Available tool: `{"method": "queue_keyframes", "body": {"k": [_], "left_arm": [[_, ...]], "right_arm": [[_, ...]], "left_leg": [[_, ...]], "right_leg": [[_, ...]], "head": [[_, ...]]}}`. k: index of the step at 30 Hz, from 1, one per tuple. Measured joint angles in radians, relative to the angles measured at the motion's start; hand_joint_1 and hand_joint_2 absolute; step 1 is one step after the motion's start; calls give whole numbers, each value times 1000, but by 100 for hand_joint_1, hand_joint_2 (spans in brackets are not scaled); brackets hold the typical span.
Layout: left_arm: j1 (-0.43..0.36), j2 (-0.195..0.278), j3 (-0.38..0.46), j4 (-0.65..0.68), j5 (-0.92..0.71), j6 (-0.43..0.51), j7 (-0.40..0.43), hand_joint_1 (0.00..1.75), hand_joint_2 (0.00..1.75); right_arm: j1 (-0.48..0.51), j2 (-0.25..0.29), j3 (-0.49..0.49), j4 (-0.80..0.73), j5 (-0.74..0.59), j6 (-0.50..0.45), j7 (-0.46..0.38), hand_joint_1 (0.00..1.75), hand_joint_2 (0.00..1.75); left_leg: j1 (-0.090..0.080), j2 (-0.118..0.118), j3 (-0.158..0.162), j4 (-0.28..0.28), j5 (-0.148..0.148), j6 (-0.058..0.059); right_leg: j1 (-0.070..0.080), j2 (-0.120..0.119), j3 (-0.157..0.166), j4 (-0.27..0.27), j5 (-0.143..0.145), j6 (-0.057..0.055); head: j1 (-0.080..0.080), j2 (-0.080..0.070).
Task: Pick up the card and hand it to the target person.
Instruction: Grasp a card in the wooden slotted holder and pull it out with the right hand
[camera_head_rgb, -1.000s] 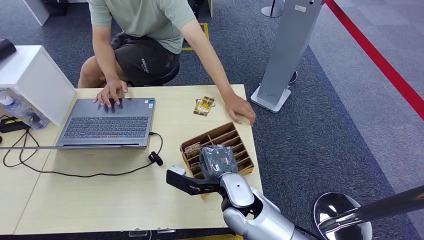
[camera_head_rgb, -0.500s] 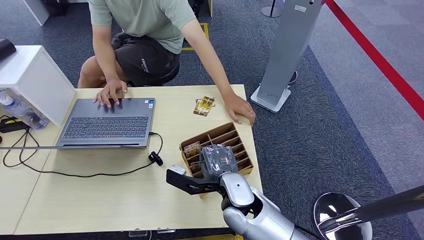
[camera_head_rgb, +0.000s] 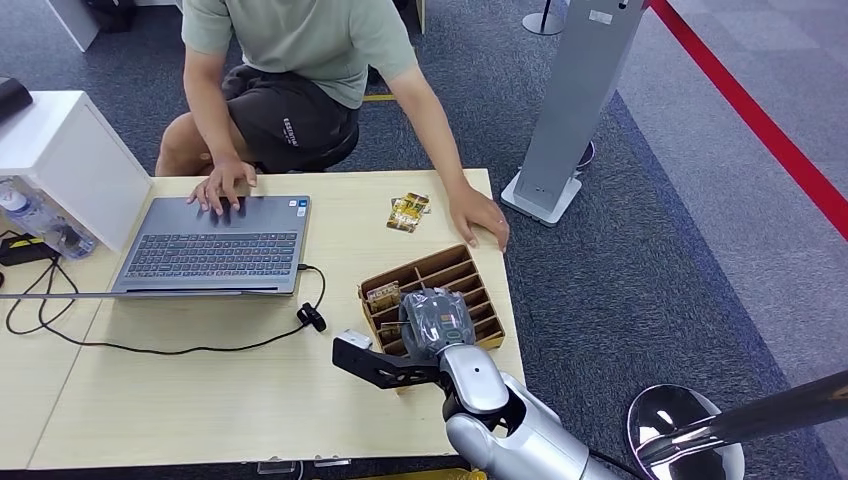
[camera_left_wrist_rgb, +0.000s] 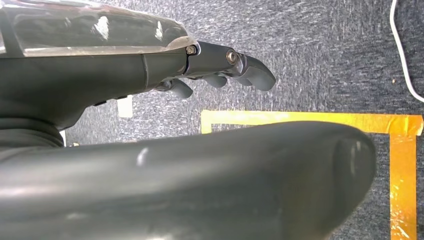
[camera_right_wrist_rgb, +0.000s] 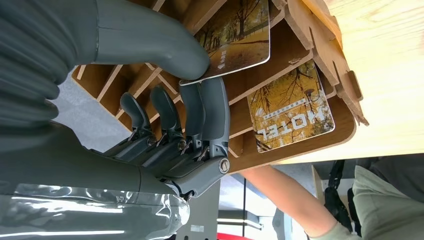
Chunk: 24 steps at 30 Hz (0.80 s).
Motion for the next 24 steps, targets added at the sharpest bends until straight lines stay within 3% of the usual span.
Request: {"method": "queue_keyframes", "body": {"k": [8,16,24], "left_arm": [[1,1,0,0,0,0,4,0,0],[2,2,0,0,3,0,4,0,0],[2,2,0,0,-6,-8,-1,0,0]], "right_arm": [[-13,-37,-1,-92,-166,140,-23,140,175],[-61,-114,-50,-244,-223,95,-7,140,175],[-142,-140,-95,-271,-137,33,7,140,175]], "left_leg": [[0,0,1,0,0,0],[0,0,0,0,0,0],[0,0,0,0,0,0]], "right_leg": [[0,0,0,0,0,0],[0,0,0,0,0,0],[0,0,0,0,0,0]], "head": [[0,0],[1,0],[0,0]]}}
